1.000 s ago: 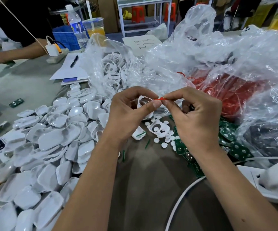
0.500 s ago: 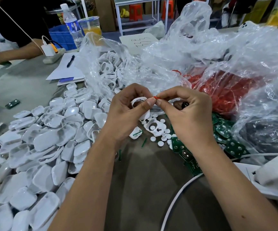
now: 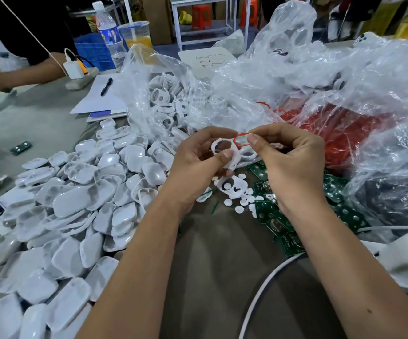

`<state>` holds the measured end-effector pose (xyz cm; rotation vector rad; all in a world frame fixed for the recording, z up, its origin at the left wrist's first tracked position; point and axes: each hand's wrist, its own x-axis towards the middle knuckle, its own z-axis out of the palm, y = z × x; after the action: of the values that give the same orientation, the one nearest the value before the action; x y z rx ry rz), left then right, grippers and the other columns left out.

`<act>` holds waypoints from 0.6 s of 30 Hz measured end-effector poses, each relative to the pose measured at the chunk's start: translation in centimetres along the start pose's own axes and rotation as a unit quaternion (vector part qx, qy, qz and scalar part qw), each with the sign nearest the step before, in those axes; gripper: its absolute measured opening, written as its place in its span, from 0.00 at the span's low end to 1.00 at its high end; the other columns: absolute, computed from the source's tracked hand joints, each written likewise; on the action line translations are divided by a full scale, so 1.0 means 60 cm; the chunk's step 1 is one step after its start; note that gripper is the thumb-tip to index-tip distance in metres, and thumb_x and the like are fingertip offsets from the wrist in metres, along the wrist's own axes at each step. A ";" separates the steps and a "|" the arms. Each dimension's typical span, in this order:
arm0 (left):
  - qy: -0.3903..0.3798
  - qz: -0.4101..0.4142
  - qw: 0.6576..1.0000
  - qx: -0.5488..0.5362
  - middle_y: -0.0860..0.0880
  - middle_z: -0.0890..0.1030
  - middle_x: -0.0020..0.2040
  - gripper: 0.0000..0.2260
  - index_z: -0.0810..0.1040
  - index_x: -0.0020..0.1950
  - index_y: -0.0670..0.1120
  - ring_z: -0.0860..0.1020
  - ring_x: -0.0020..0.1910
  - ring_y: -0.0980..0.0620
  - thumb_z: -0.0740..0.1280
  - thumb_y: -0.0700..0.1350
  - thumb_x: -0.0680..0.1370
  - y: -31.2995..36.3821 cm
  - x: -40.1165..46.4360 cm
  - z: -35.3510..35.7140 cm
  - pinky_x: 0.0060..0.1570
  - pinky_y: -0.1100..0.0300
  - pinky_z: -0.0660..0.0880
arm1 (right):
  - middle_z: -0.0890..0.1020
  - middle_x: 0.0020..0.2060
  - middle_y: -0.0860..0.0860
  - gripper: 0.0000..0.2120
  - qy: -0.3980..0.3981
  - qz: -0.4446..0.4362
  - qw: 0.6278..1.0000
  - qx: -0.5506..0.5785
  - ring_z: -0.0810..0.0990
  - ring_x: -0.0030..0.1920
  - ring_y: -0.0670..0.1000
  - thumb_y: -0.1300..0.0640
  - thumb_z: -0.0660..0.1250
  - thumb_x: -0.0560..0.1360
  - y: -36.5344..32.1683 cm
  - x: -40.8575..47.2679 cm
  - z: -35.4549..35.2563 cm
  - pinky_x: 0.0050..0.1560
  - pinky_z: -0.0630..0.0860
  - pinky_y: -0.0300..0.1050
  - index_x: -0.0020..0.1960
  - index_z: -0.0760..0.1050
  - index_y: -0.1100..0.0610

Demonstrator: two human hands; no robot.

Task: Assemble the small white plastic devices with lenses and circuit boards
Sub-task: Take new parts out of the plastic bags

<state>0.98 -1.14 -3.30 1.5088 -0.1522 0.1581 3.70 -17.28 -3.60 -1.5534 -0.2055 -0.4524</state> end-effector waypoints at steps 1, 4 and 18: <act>-0.001 -0.004 1.000 0.010 0.45 0.84 0.48 0.14 0.83 0.60 0.44 0.81 0.43 0.52 0.68 0.30 0.79 -0.001 0.001 0.001 0.45 0.53 0.82 | 0.87 0.36 0.47 0.06 0.000 0.007 1.000 -0.003 0.84 0.38 0.46 0.60 0.79 0.71 0.001 0.001 0.000 0.44 0.81 0.42 0.42 0.86 0.50; -0.004 -0.001 0.999 0.042 0.39 0.84 0.52 0.19 0.81 0.64 0.44 0.83 0.43 0.52 0.66 0.27 0.78 -0.003 0.001 0.007 0.44 0.58 0.82 | 0.87 0.36 0.46 0.06 -0.013 0.011 0.999 -0.027 0.85 0.37 0.45 0.60 0.80 0.71 0.001 0.000 -0.001 0.44 0.80 0.41 0.41 0.87 0.50; 0.014 -0.010 0.992 0.126 0.43 0.87 0.45 0.16 0.81 0.63 0.42 0.86 0.43 0.39 0.68 0.31 0.78 -0.009 0.002 0.022 0.45 0.39 0.83 | 0.85 0.32 0.40 0.06 -0.032 -0.032 0.989 -0.142 0.82 0.33 0.39 0.59 0.81 0.70 -0.013 -0.012 0.003 0.37 0.72 0.30 0.40 0.87 0.50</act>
<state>1.19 -2.49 -3.76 1.7588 -0.0971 0.1882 2.78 -16.96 -3.19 -1.8471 -0.2496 -0.4995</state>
